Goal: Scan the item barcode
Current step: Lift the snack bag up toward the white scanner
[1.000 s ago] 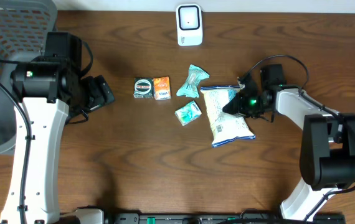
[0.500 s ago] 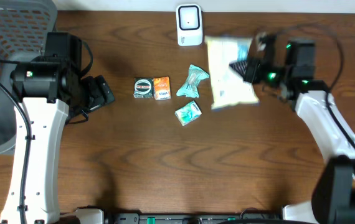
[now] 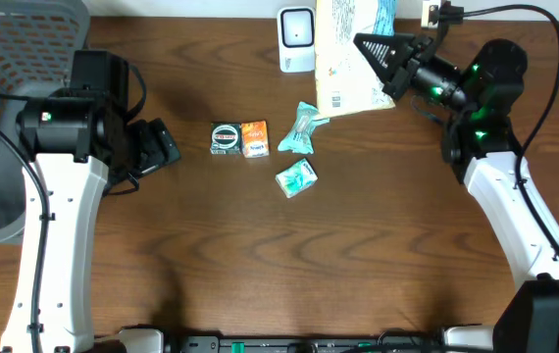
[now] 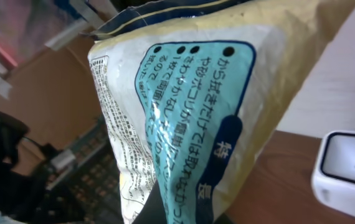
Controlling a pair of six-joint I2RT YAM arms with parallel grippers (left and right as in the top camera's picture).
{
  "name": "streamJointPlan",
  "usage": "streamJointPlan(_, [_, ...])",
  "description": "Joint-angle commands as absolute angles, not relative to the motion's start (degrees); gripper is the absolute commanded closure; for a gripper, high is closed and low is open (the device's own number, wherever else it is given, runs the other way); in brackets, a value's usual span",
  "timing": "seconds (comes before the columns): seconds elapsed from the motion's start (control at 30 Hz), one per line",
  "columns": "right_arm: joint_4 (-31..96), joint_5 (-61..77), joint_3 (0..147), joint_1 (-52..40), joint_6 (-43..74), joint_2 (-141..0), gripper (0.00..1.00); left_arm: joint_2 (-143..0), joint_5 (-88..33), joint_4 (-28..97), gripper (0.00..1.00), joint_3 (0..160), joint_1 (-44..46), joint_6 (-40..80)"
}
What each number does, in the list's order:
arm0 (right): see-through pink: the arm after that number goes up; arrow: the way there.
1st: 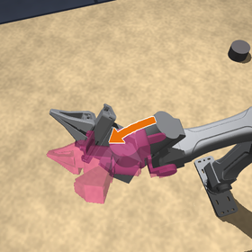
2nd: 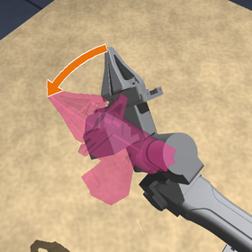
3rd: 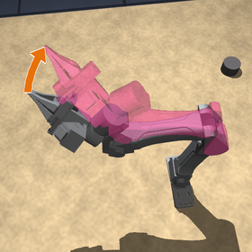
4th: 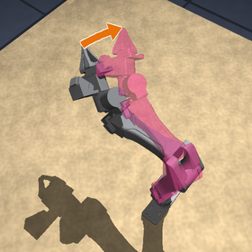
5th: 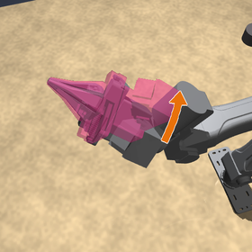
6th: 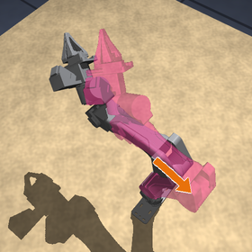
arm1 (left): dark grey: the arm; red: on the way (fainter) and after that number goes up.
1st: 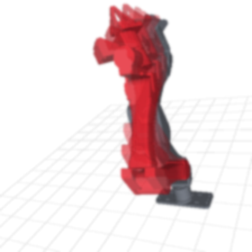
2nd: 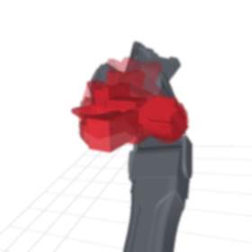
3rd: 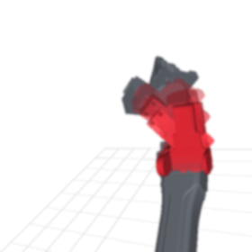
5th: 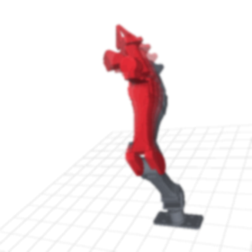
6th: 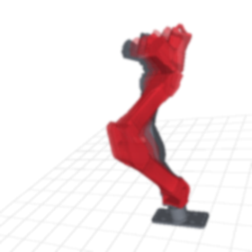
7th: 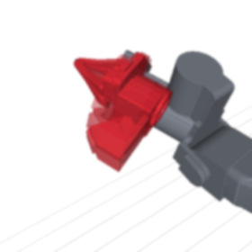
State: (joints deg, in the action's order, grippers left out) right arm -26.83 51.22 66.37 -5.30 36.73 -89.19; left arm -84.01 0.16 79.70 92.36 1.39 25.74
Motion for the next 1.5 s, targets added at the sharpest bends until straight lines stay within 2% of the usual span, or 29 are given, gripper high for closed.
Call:
streamJointPlan(0.0, [-27.4, 47.9, 66.8, -6.8, 43.5, -89.0, 0.99, -84.3, 0.5, 80.1, 0.02, 92.4, 1.4, 26.3])
streamJointPlan(0.4, [-26.9, 30.3, 66.8, -16.0, 43.6, -89.1, 0.99, -84.3, 0.5, 80.1, 0.02, 92.4, 1.4, 26.3])
streamJointPlan(0.8, [-24.0, 30.5, 66.8, -17.3, 38.0, -89.2, 0.99, -84.3, 0.5, 80.1, 0.02, 92.4, 1.3, 26.3])
streamJointPlan(1.3, [-19.8, 31.2, 66.8, -16.6, 38.1, -89.2, 0.99, -84.3, 0.5, 80.1, 0.02, 92.4, 1.3, 26.3])
streamJointPlan(1.47, [-17.0, 32.2, 66.8, -16.6, 46.3, -89.2, 0.99, -84.3, 0.5, 80.1, 0.03, 92.4, 1.4, 26.3])
